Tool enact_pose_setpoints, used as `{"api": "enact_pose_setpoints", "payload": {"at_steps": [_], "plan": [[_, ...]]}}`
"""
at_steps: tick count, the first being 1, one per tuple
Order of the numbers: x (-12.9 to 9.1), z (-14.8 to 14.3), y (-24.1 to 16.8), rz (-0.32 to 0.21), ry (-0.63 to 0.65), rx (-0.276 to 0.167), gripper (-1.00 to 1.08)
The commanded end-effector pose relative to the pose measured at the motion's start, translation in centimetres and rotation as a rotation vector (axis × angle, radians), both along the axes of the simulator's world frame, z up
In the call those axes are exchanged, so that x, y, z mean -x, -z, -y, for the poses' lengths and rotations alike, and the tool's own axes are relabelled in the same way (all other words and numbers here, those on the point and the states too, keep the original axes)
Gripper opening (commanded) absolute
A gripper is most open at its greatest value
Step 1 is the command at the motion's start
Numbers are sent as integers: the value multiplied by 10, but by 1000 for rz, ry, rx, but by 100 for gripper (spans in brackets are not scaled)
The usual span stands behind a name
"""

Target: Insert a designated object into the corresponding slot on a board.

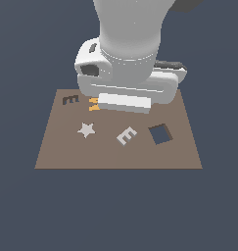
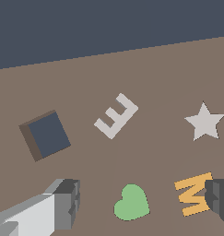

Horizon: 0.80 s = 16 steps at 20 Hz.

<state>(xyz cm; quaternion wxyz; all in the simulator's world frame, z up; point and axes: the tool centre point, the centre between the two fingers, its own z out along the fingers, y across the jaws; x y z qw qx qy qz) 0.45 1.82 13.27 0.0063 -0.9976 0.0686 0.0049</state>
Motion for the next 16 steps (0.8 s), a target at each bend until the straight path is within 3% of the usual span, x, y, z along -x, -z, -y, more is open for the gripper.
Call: {"api": "enact_pose_setpoints", "payload": {"at_steps": [1,16], "plan": [[-3,-2,6,0,54,2,100],[-34,-11,58,3,496,12,100]]}}
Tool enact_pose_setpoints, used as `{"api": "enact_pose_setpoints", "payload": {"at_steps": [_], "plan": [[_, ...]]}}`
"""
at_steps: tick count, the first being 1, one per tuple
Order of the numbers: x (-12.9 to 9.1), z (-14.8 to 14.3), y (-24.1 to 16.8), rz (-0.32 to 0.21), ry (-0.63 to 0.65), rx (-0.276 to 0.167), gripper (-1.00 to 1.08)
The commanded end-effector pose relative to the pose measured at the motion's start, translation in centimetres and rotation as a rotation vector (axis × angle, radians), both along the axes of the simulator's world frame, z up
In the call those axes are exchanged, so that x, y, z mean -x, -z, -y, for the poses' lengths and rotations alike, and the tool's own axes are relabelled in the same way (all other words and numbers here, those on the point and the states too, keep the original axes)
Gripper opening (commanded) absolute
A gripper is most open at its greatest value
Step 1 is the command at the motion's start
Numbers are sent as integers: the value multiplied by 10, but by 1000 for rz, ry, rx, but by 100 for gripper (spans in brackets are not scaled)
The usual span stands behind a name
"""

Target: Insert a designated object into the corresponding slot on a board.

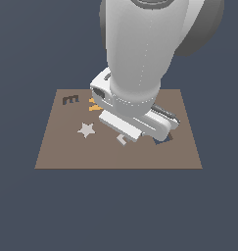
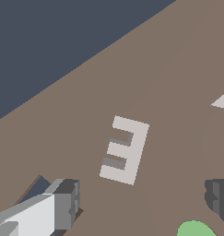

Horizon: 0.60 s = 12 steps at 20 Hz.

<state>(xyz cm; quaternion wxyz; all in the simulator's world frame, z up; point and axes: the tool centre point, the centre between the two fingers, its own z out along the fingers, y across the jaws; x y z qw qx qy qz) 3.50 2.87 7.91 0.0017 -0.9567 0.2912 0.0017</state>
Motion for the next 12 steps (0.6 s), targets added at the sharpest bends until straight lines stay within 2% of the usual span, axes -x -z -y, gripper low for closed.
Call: {"api": "enact_pose_setpoints", "payload": {"at_steps": [1,12], "plan": [[-5,0,7,1,66,2,100],[-18,2,27,2,237,5,100]]}}
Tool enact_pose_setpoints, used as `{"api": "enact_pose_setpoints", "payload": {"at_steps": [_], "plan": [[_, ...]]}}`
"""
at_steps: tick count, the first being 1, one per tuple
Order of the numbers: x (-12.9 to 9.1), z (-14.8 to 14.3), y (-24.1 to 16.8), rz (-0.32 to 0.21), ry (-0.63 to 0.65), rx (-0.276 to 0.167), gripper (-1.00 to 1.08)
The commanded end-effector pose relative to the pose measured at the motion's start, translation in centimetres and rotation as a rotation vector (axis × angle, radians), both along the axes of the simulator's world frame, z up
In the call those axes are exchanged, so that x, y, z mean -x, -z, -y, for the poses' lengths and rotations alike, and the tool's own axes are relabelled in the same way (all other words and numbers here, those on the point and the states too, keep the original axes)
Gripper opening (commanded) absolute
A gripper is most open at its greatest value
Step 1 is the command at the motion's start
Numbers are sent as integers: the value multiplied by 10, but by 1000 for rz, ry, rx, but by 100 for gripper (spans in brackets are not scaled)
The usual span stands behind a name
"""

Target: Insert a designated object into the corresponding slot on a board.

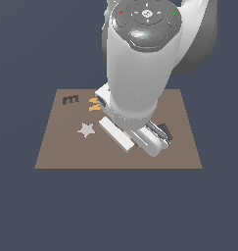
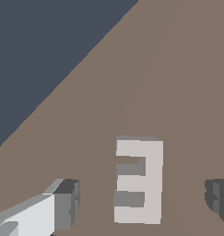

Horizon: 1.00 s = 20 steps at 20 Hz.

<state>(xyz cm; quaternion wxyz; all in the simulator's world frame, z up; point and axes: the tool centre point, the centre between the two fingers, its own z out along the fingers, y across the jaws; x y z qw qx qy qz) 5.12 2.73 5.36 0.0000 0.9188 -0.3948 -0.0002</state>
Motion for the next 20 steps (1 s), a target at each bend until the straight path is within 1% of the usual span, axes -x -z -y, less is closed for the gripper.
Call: {"api": "enact_pose_setpoints", "payload": {"at_steps": [1,9,17,18,20], "plan": [[-2,0,2,1,23,0,100],[-2,1,5,0,32,0,100],[-2,1,24,0,35,0,100],[-2,1,24,0,35,0,-100],[-2,1,24,0,35,0,-100]]}}
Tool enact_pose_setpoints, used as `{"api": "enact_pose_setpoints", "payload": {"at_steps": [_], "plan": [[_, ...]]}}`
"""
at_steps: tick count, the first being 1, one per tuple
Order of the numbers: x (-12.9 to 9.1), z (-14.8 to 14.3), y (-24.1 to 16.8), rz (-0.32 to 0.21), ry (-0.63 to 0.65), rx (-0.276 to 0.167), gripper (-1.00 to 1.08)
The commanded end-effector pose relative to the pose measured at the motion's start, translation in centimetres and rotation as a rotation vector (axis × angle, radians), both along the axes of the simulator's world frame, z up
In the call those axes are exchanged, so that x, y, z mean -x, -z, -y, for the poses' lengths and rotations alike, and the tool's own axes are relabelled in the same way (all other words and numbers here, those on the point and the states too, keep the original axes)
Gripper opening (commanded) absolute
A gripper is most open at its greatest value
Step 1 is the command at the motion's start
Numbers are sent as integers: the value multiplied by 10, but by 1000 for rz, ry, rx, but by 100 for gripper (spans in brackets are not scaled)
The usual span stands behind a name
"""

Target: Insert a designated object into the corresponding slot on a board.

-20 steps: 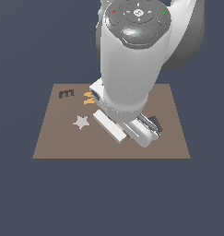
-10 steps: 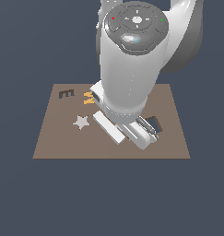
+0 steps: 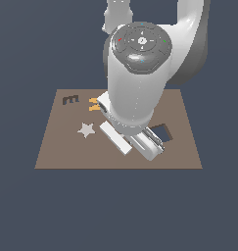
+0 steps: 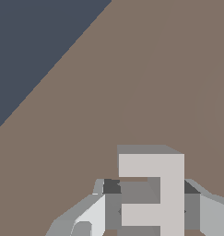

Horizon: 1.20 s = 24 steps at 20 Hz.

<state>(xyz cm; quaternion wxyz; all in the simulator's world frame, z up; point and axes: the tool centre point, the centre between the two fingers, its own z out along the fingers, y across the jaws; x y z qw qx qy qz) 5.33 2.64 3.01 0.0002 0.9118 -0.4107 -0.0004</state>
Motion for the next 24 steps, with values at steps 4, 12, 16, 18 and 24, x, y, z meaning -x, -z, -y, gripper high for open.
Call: {"api": "enact_pose_setpoints", "payload": {"at_steps": [4,12,16,18,24], "plan": [[0,0,0,1,0,0,-100],[1,3,0,1,6,0,-100],[6,15,-1,1,28,0,-100],[11,24,-1,1,47,0,-100],[34,66,-3,1,130,0,-100]]}}
